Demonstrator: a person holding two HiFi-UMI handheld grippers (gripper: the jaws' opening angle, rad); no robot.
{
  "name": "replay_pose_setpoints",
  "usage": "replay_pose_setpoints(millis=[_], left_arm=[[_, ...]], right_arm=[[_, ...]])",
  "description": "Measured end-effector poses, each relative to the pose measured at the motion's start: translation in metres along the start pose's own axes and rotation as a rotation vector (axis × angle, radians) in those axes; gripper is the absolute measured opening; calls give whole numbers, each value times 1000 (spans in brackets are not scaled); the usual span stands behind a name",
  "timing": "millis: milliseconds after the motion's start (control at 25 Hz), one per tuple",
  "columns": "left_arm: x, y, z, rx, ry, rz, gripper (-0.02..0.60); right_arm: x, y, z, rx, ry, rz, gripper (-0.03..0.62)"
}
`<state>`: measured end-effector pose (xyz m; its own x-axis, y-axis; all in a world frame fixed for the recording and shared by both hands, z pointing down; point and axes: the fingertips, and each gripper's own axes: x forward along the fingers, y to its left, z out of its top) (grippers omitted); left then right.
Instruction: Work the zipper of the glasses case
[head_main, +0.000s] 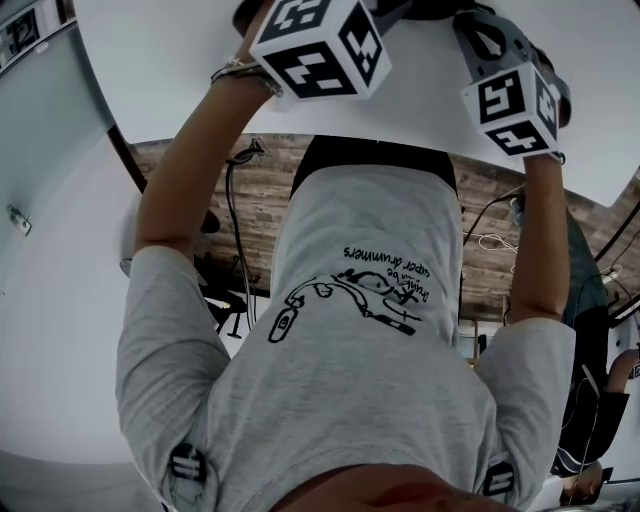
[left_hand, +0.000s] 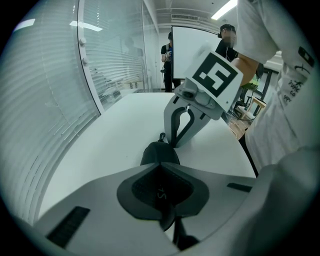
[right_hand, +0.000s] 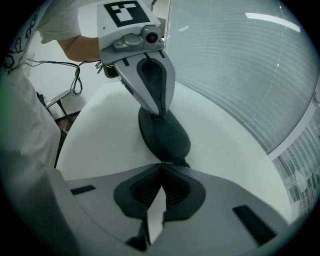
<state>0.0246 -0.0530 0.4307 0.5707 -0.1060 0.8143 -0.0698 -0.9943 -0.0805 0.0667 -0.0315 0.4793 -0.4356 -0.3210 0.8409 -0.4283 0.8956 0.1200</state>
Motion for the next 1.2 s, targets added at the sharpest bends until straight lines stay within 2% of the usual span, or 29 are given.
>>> replay_pose_setpoints(millis=[160,280,480,800,1200], left_arm=[[0,1,2,4,-3,1,21],[-2,-2,-1,39,-4,-12,21],[-10,6,-6,50,5,-4,21],[-6,-1,-5,88,24,-44,21],[-4,-1,-5,56,17,-58,21]], right_arm=[[3,14,6,15,-20,8,5],[2,14,5,16,-14,0,5],[-1,11,0,14,-19,-28,5],[-7,-2,-16,25,-2,-85,6],[-4,11,-8,63,-22,-62,6]])
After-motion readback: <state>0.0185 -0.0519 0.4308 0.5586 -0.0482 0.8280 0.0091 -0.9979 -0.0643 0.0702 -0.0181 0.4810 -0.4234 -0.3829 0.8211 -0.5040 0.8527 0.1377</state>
